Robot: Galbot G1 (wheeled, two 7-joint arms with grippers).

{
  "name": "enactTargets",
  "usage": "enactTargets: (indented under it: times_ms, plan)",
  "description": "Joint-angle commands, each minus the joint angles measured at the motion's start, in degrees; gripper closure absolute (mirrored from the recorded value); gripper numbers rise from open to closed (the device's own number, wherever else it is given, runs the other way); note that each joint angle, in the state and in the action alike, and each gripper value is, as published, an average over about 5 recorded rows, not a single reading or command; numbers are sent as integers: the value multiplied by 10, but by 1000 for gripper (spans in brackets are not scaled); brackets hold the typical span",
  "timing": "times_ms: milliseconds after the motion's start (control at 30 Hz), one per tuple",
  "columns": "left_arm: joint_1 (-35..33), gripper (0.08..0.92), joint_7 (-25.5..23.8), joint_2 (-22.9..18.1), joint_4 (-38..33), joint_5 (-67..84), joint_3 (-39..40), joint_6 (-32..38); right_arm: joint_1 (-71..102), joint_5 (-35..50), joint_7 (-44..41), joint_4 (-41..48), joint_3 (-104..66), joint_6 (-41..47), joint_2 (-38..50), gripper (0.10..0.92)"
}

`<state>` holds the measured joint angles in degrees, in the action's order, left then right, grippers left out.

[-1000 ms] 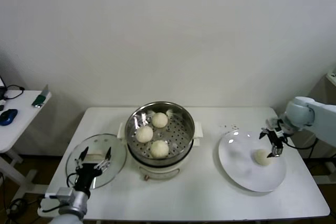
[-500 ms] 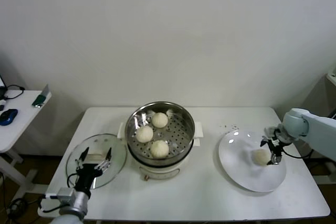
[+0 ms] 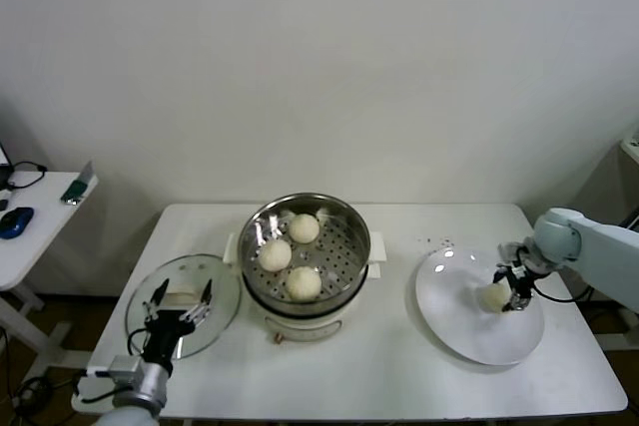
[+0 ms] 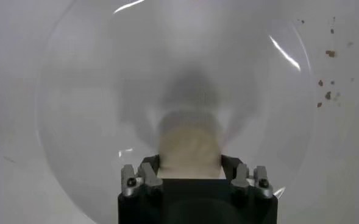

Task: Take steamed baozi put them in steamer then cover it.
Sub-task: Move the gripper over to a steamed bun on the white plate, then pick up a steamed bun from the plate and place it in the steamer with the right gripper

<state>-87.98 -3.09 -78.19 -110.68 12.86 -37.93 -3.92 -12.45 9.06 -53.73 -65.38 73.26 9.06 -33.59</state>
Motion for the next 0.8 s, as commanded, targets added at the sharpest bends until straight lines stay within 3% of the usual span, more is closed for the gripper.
enactTargets:
  times_ms: [33, 267, 433, 800]
  plan:
    - [0, 177, 0, 0, -1, 0, 0, -1, -134, 75, -5, -41, 105, 6, 0, 355]
    - [1, 177, 1, 4, 1, 3, 0, 0, -416, 225, -19, -117, 313, 19, -60, 363]
    - [2, 177, 0, 6, 0, 5, 2, 0, -549, 316, -15, -169, 353, 48, -138, 364]
    - [2, 177, 0, 9, -6, 12, 4, 1, -545, 481, 63, -283, 243, 157, -257, 364]
